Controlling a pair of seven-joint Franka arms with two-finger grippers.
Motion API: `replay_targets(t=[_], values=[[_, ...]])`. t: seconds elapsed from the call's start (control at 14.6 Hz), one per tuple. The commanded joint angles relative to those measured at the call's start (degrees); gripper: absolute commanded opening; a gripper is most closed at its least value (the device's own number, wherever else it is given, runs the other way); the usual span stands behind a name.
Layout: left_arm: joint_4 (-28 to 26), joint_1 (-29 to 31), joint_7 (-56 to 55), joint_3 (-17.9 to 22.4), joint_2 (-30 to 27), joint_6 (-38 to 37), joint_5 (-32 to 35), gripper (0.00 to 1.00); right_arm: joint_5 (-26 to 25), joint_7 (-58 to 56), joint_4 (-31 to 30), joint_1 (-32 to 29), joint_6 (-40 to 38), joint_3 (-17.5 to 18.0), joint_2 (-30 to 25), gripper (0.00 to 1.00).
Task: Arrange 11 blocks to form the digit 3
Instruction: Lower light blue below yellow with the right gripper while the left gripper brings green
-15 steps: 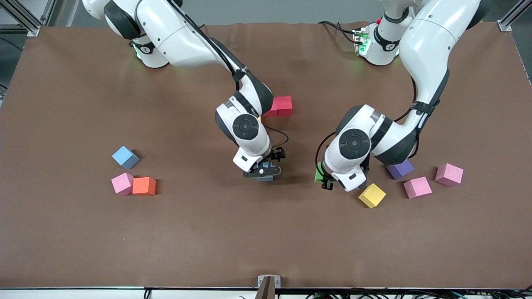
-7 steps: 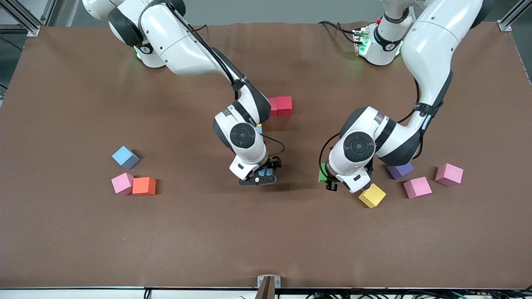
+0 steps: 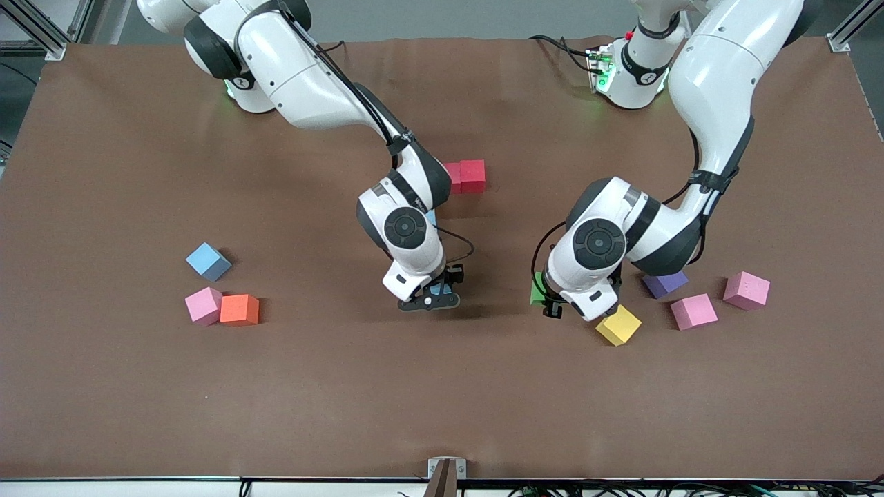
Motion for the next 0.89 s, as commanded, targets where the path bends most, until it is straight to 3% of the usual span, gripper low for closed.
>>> replay_targets(t=[0.0,0.41,0.82], values=[[-0.44,0.17,-0.38,0.01,-1.3,-0.44,-0.68,0.04,0.26,-0.16,0.51,-0.12,-0.67,-0.36,-0.26,0.23],[-1.41,-0.8,-2.66,0.01,-0.86,-0.09,-0.95,0.04,0.26,-3.07,-7.22,0.14,-3.3,-0.28,-3.95,0.23],[-5.97,-0.8,-6.25,-1.65,-1.39,3.24,-0.95,0.04,0.26,-2.98,-12.23,1.46,-4.81,-0.28,-6.76,0.23]])
